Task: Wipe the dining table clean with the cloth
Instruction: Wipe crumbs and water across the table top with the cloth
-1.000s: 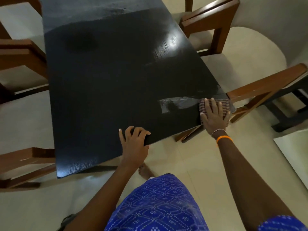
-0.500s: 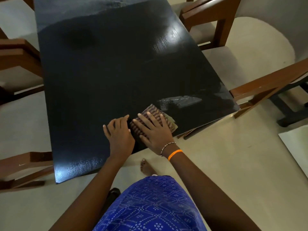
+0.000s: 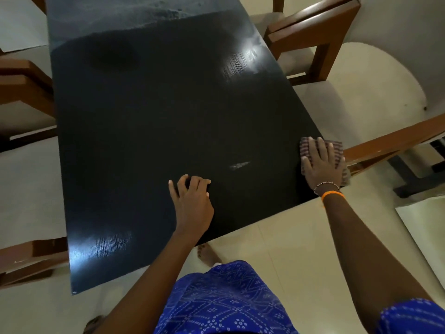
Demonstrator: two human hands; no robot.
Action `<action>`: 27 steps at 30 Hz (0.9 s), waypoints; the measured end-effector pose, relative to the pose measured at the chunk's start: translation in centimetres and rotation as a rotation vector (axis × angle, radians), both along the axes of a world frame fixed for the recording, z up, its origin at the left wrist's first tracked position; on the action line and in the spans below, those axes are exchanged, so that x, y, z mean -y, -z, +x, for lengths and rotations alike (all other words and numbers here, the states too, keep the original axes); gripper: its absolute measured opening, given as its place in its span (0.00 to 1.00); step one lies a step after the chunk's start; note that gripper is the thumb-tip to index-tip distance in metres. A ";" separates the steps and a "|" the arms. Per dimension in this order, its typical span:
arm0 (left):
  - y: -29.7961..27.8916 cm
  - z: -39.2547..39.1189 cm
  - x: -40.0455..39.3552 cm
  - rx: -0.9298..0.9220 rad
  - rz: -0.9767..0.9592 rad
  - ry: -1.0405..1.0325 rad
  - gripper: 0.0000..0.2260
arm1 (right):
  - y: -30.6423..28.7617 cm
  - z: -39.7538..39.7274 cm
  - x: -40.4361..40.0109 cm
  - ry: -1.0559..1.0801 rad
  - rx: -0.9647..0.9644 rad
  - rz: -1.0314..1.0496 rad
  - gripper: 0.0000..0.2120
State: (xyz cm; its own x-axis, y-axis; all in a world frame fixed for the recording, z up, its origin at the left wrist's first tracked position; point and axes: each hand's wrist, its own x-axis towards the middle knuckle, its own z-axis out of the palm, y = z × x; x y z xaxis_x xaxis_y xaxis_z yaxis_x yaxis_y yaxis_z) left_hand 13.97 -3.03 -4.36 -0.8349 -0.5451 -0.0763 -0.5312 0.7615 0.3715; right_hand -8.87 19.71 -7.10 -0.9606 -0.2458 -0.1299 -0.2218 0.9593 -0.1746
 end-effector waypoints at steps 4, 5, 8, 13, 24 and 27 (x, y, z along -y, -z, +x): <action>0.1 -0.3 0.4 -0.040 0.042 -0.031 0.16 | 0.1 3.3 4.4 0.004 -0.002 -0.010 0.28; 0.1 -0.3 0.6 -0.049 0.061 -0.045 0.18 | 0.1 4.7 6.0 -0.067 -0.002 0.007 0.29; -0.1 -0.2 1.3 -0.094 0.129 -0.114 0.21 | 0.1 9.6 11.5 -0.324 0.017 0.001 0.30; -0.4 0.0 2.6 -0.169 0.151 -0.220 0.18 | 0.3 14.4 16.3 -0.729 0.063 -0.074 0.29; -0.4 -5.0 0.2 -0.143 0.124 -0.209 0.19 | 0.0 -0.4 6.9 -0.526 -0.034 0.039 0.29; -0.7 -7.6 -0.8 -0.132 0.135 -0.193 0.20 | 0.0 -5.2 3.6 -0.344 -0.022 0.028 0.27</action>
